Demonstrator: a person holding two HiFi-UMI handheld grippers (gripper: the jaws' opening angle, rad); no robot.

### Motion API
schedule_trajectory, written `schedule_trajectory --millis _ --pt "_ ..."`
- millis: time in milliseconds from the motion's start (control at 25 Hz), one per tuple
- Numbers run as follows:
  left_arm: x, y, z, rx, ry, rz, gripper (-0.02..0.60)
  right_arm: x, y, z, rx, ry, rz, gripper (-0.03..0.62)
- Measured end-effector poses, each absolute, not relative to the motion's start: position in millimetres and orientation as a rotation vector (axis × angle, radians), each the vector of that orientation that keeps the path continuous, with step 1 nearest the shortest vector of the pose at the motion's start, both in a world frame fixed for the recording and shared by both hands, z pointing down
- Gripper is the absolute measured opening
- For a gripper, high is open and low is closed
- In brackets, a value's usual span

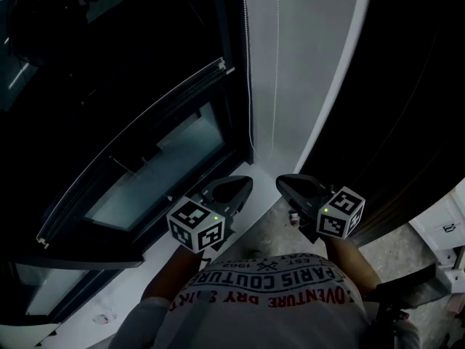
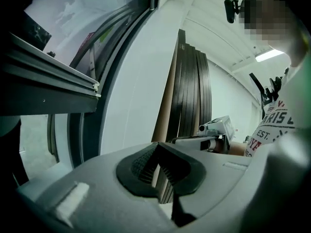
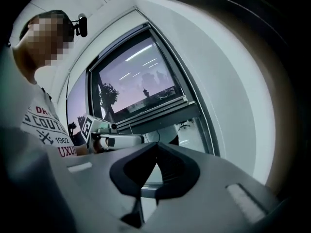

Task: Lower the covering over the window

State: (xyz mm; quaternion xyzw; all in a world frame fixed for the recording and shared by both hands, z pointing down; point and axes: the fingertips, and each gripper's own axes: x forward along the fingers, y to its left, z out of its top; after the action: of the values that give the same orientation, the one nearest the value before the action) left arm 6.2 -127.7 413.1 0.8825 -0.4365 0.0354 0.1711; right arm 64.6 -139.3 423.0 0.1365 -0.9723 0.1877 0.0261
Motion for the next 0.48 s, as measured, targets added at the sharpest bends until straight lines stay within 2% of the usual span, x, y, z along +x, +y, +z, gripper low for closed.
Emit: schedule_trajectory --millis 480 --pt "-16.0 -162.3 398.9 2.49 -1.328 0.109 0.002 30.5 -182.4 406.8 0.374 -3.04 0.475 -0.003"
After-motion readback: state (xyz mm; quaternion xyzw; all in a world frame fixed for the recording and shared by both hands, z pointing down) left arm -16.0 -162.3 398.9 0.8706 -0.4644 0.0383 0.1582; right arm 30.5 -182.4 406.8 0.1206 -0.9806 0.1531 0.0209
